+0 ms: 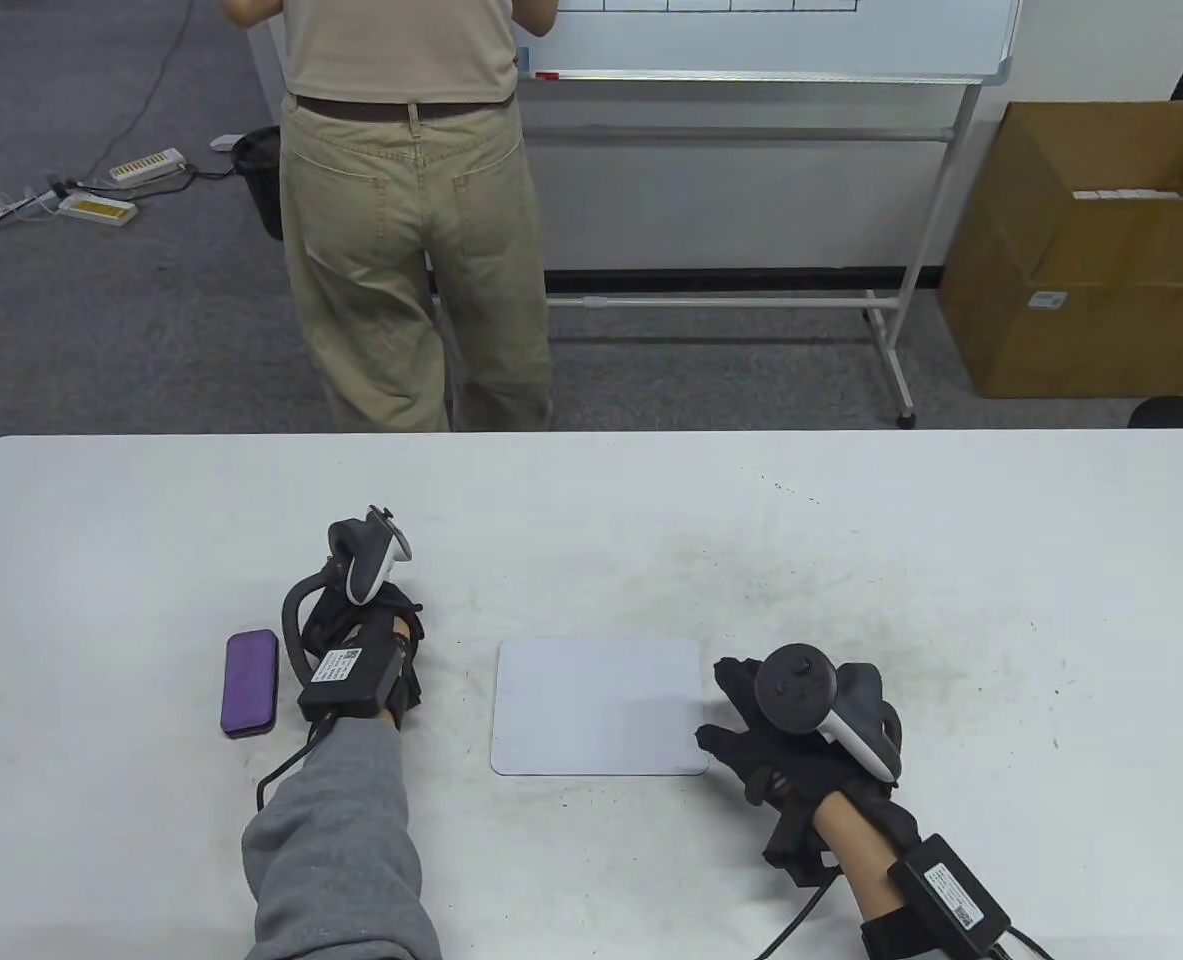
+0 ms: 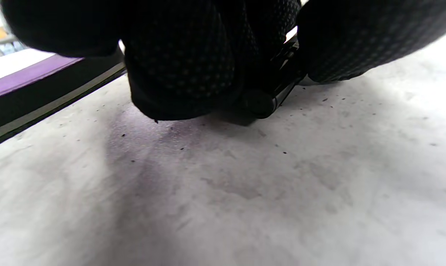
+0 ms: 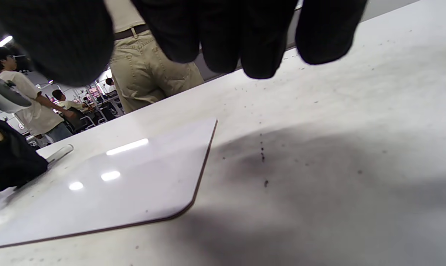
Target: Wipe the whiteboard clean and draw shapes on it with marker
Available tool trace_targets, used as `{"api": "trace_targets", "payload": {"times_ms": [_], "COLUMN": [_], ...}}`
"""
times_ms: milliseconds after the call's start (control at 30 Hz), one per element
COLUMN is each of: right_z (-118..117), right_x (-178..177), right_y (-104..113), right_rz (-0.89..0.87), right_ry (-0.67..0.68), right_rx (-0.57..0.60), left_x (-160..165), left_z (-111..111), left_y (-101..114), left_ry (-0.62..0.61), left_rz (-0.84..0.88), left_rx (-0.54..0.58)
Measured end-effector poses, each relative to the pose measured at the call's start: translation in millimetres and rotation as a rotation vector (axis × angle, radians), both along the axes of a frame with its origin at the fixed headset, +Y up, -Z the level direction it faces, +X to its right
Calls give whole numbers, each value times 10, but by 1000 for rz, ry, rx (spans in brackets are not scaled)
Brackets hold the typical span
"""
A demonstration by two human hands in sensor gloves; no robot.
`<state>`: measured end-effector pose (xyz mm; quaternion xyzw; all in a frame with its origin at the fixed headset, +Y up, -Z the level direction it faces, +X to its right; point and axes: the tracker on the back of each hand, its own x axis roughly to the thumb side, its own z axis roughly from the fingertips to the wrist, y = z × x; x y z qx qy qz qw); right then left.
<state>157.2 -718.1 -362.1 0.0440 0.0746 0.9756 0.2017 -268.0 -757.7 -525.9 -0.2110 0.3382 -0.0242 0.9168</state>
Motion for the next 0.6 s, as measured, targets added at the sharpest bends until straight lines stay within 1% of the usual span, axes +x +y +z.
{"api": "trace_targets", "payload": {"times_ms": [67, 133, 233, 333, 400, 433, 467, 500, 600], "right_z": [6, 13, 33, 64, 91, 112, 123, 145, 182], "right_x": [-11, -20, -49, -100, -144, -175, -196, -232, -284], "right_y": [9, 16, 25, 53, 76, 88, 97, 107, 114], "right_rz": [2, -13, -64, -129, -150, -137, -127, -124, -169], "right_ry": [7, 8, 16, 22, 27, 34, 40, 49, 59], "right_rx": [12, 27, 40, 71, 103, 129, 145, 164, 173], "left_x": [-10, 14, 114, 259, 367, 443, 489, 575, 746], "left_z": [7, 49, 179, 374, 511, 597, 655, 744, 970], "left_y": [26, 114, 334, 542, 634, 678, 701, 730, 781], "left_ry": [-17, -58, -145, -252, -329, -373, -397, -458, -535], "left_rz": [8, 4, 52, 106, 140, 168, 184, 223, 280], "left_rx": [6, 35, 116, 216, 263, 267, 275, 304, 374]}}
